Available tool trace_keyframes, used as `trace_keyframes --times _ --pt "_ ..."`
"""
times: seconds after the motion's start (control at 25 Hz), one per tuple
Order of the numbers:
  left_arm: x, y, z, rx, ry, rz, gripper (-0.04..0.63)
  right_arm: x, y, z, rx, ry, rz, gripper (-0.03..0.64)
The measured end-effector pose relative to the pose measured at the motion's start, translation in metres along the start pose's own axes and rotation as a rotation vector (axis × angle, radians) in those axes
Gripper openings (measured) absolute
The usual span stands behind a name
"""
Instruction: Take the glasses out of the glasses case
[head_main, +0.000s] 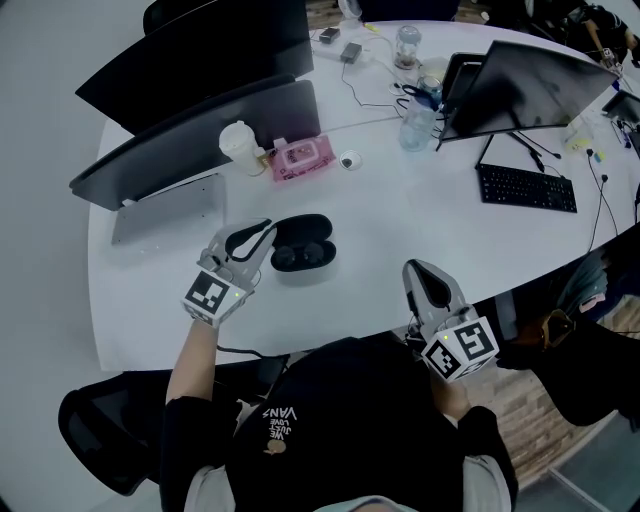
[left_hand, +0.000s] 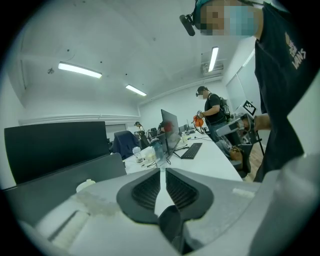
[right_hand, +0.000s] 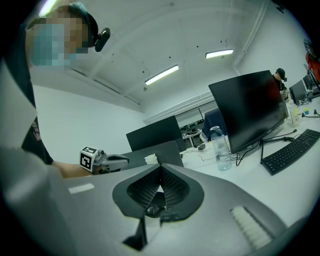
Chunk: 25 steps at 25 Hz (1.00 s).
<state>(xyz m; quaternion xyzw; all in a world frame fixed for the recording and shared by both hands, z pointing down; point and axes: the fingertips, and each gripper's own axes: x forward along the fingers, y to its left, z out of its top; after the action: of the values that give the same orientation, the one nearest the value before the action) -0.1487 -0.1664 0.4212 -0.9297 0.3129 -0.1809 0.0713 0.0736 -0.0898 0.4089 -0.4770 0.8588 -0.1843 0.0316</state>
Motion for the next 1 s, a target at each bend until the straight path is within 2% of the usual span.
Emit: trace_keyframes --times 0.32,0.6,1.0 --pt "0.022 -0.014 -0.024 0.061 0.047 -0.101 0.02 0.004 -0.011 -0.002 0.01 0.004 -0.014 -0.002" --pt "0.034 -0.018 -0.042 0.066 0.077 -0.145 0.023 0.009 -0.015 -0.005 0.015 0.016 -0.021 0.0" --pt "0.048 -0.031 -0.084 0.076 0.168 -0.23 0.061 0.015 -0.02 -0.009 0.02 0.031 -0.03 -0.002"
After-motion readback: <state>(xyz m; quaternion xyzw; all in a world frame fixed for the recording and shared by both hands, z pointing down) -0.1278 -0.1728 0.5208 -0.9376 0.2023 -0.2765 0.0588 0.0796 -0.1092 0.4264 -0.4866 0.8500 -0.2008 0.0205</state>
